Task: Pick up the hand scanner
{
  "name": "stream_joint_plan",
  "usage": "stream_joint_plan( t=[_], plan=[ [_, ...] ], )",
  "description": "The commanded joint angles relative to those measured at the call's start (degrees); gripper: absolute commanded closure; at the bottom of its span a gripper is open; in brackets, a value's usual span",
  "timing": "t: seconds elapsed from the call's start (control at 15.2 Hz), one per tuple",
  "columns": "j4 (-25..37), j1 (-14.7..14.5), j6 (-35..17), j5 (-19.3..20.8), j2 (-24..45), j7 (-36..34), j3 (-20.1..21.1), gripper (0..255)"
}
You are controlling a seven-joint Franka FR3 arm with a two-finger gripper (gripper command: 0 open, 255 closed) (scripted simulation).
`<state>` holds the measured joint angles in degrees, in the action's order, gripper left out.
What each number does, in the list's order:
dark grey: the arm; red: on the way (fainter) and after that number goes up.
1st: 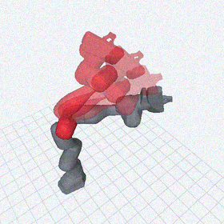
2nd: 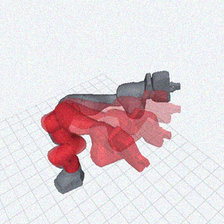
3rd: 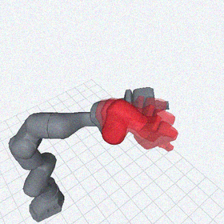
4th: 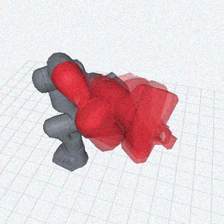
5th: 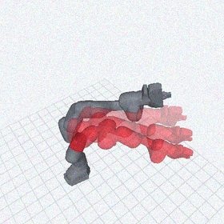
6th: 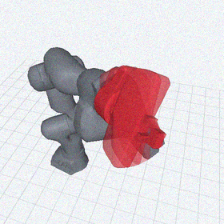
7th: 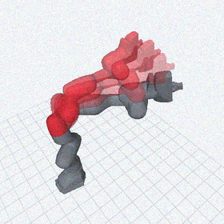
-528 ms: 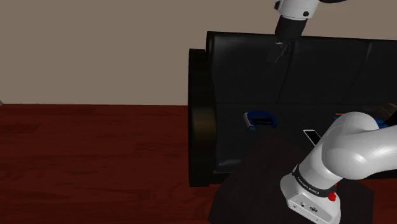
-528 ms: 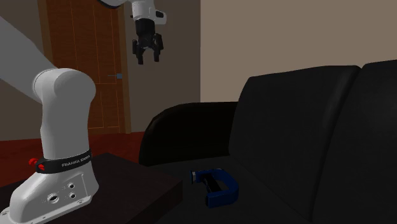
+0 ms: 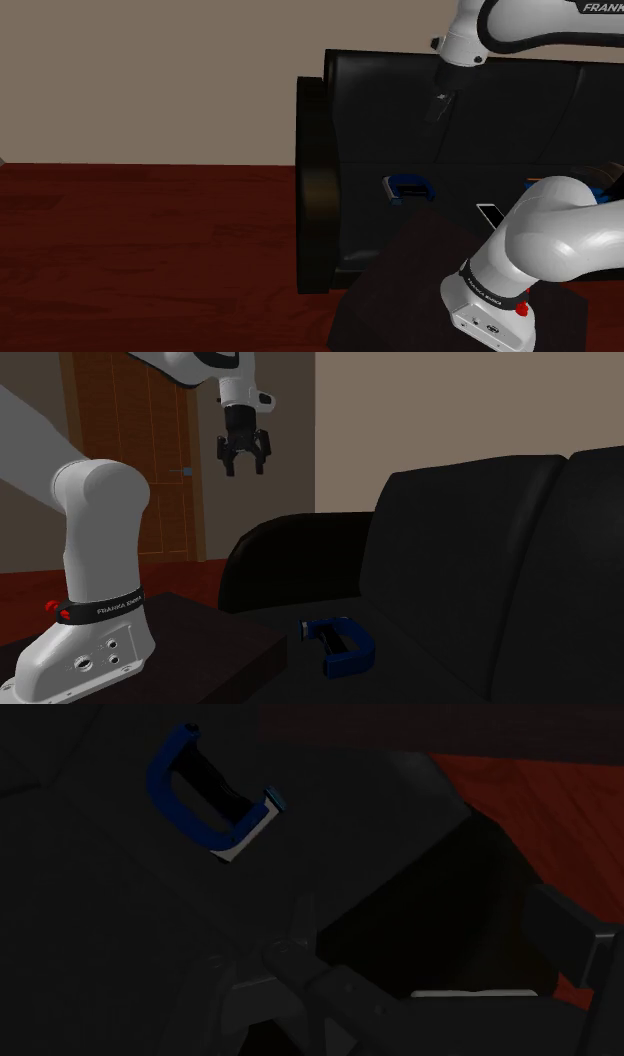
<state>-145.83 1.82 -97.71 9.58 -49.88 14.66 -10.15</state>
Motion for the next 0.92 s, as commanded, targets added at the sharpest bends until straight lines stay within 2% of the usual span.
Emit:
stream_joint_plan(
  t=[0.0, 0.46, 0.86],
  plan=[
    [-2.6, 0.2, -3.1, 1.6, 0.2, 3.0, -2.3, 0],
    [-9.8, 1.6, -15.2, 8.1, 4.5, 14.1, -12.2, 0],
    [-12.1, 1.4, -27.8, 12.6, 14.1, 24.0, -22.0, 0]
  ],
)
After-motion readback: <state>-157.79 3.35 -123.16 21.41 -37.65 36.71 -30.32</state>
